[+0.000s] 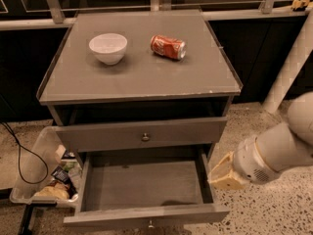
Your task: Close middle drawer
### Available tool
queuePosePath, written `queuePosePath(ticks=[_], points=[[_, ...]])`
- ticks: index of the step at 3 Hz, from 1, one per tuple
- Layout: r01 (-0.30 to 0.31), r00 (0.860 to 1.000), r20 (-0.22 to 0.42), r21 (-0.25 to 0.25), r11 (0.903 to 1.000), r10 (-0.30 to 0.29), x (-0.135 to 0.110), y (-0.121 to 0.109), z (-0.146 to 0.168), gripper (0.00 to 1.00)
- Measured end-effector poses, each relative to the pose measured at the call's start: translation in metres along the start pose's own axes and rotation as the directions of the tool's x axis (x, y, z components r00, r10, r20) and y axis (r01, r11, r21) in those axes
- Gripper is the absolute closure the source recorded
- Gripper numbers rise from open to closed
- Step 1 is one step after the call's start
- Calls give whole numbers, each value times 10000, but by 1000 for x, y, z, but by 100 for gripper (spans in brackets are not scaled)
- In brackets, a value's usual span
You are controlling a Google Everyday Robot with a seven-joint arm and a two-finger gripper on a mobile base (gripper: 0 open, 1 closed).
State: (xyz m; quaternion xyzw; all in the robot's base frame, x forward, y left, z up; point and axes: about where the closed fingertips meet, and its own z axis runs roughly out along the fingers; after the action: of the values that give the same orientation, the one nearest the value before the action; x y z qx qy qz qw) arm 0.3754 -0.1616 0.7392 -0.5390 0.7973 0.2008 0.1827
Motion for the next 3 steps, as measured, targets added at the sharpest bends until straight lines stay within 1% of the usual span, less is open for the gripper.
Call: queuePosePath(ticks=[1, 2, 3], points=[[285, 9980, 539, 626, 9976, -319, -2, -17, 4, 100], [422, 9979, 453, 767, 9962, -457, -5, -14, -2, 100], [810, 9918, 861, 1466, 9859, -943, -10, 7, -2, 100]])
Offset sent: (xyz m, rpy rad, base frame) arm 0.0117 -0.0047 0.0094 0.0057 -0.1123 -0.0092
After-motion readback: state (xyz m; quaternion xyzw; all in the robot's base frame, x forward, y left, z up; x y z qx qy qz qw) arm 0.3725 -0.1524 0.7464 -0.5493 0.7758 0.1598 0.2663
